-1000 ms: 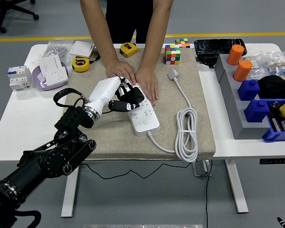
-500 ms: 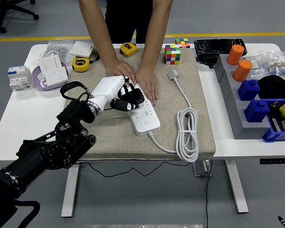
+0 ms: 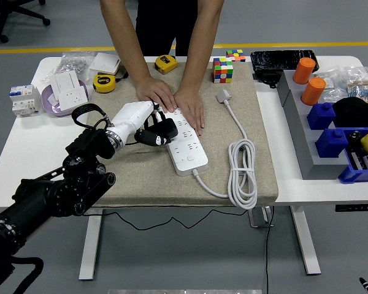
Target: Pick up the plug,place it near the board,insert it into the board,press the button
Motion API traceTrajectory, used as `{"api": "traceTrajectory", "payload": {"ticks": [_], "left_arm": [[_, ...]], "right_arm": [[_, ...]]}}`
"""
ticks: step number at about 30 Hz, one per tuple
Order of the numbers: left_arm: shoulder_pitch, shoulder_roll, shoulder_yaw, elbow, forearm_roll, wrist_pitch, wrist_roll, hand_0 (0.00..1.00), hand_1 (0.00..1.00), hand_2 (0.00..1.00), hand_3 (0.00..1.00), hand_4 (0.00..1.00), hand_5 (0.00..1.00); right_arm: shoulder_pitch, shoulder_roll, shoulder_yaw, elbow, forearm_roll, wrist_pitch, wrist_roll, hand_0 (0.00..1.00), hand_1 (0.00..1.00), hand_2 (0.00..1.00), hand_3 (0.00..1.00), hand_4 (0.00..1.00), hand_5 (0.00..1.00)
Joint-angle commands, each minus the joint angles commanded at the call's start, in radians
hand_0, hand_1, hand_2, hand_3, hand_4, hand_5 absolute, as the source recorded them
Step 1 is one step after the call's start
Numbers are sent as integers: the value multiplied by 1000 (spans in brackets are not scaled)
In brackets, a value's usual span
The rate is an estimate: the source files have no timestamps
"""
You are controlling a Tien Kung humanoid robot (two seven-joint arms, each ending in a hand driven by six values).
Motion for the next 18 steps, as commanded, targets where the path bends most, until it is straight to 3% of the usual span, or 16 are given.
{"api": "traceTrajectory", "payload": {"ticks": [18], "left_arm": [[-1, 13, 45, 4, -16, -13, 0, 422, 336, 365, 482, 749, 109]], "right_arm": [[-4, -3, -1, 0, -2, 0, 0, 749, 745, 727, 780, 998, 906]]}}
